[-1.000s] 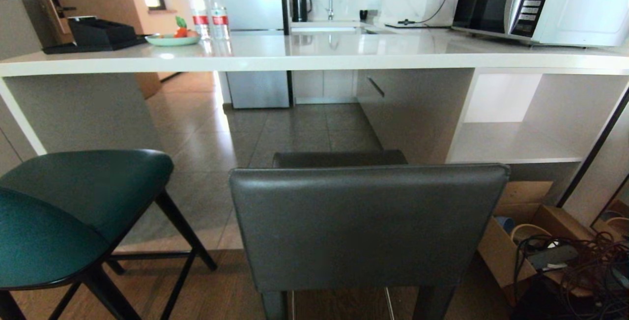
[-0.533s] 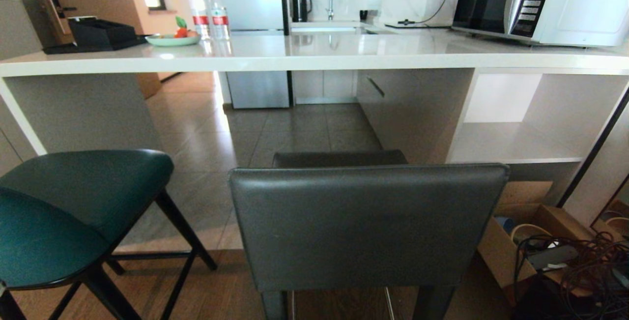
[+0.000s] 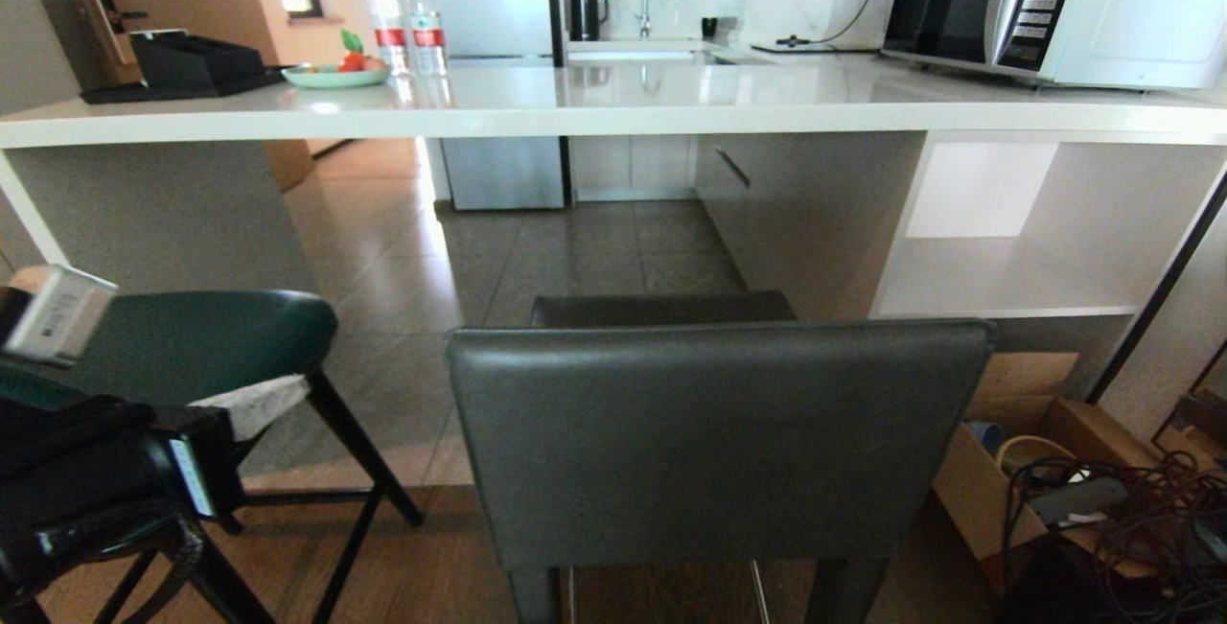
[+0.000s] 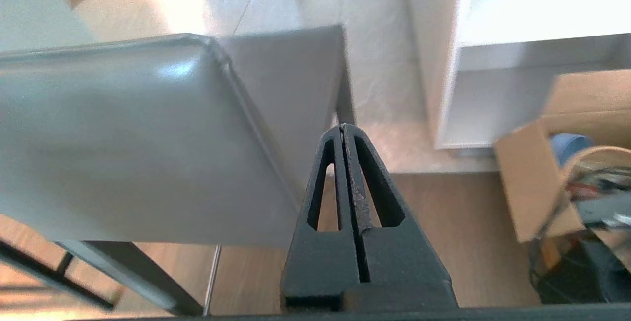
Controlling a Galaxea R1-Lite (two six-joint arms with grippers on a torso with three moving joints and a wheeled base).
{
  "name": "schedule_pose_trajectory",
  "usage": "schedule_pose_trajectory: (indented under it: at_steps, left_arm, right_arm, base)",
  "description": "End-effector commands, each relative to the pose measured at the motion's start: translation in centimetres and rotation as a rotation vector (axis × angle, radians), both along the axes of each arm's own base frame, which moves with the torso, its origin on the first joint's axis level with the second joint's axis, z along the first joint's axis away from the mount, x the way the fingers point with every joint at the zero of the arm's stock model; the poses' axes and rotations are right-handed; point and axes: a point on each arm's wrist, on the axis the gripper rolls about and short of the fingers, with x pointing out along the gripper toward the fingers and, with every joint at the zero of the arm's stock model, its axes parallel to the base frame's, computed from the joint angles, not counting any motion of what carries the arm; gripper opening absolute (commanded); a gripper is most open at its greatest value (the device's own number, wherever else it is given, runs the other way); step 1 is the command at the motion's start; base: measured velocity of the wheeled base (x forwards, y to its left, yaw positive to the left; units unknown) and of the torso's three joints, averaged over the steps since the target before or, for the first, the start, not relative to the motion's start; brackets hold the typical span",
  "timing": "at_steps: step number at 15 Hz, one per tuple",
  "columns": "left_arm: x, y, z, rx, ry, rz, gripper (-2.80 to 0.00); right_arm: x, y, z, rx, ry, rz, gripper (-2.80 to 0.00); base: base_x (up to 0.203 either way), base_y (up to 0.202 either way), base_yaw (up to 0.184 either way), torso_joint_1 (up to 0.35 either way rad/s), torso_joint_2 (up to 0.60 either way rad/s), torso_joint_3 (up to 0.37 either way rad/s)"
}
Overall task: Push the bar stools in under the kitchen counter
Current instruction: Push the gray chair back under the dining table
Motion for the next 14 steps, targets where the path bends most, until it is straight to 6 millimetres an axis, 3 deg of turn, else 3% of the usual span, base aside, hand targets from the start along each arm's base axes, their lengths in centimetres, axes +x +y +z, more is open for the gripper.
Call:
schedule_pose_trajectory:
  at_steps: [1, 6, 10, 14]
  left_arm:
    - [3.1, -1.7, -3.2, 0.032, 0.106, -0.045, -2.80]
    - [6.0, -4.4, -5.9, 0.055, 0.083, -0.031, -2.80]
    - [6.2, -6.3, -8.3, 0.067, 0.050, -0.023, -2.80]
    - [6.0, -8.8, -8.7, 0.075, 0.025, -0.039, -2.80]
  right_arm:
    - [4.4, 0.3, -1.6, -0.010, 0.141, 0.019, -2.80]
    - [9.3, 0.6, -4.0, -0.020, 0.143, 0.046, -2.80]
    - [9.3, 1.4, -5.9, -0.034, 0.186, 0.141, -2.80]
    - [10.2, 2.3, -6.5, -0.045, 0.212, 0.181, -2.80]
  base:
    - [0.000, 0.000, 0.000, 0.000, 0.00, 0.000]
    - [0.000, 0.000, 0.000, 0.000, 0.00, 0.000]
    - [0.000, 0.000, 0.000, 0.000, 0.00, 0.000]
    - [0.000, 0.000, 0.000, 0.000, 0.00, 0.000]
